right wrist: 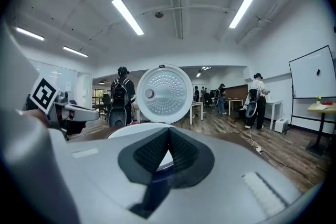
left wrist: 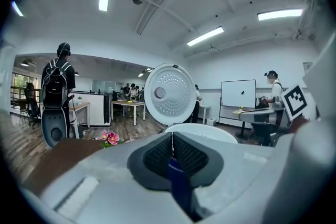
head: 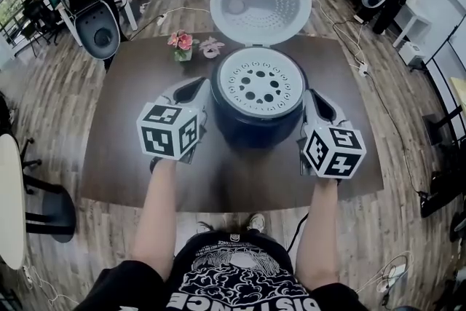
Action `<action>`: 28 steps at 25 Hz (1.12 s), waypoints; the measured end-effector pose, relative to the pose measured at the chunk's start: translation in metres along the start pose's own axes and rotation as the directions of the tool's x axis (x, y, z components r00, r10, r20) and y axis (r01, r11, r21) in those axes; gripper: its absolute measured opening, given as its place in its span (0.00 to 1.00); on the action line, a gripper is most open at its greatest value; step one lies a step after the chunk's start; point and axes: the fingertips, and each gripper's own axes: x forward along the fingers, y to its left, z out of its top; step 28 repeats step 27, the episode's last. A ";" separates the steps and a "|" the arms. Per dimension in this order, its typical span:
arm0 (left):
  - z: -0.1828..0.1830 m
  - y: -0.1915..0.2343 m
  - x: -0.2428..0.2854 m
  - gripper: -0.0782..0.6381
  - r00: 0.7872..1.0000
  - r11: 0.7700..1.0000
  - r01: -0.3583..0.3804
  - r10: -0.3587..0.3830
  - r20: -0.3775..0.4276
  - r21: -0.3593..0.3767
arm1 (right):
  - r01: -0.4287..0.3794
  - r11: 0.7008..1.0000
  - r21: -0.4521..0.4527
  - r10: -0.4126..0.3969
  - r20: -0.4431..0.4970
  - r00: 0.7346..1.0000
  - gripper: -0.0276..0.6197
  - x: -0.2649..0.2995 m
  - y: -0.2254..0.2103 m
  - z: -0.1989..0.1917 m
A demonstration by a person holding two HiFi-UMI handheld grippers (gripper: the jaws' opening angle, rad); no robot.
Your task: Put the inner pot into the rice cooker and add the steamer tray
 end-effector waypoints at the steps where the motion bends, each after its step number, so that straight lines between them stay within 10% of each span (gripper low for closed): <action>1: 0.001 0.000 0.000 0.12 1.000 1.000 -0.001 0.001 0.005 -0.003 | 0.005 1.000 -0.004 -0.005 0.005 1.000 0.04 -0.001 -0.001 0.001; 28: -0.006 -0.004 0.004 0.12 1.000 0.999 0.024 -0.025 -0.015 -0.029 | -0.015 1.000 -0.027 0.015 0.005 1.000 0.04 0.001 0.004 0.003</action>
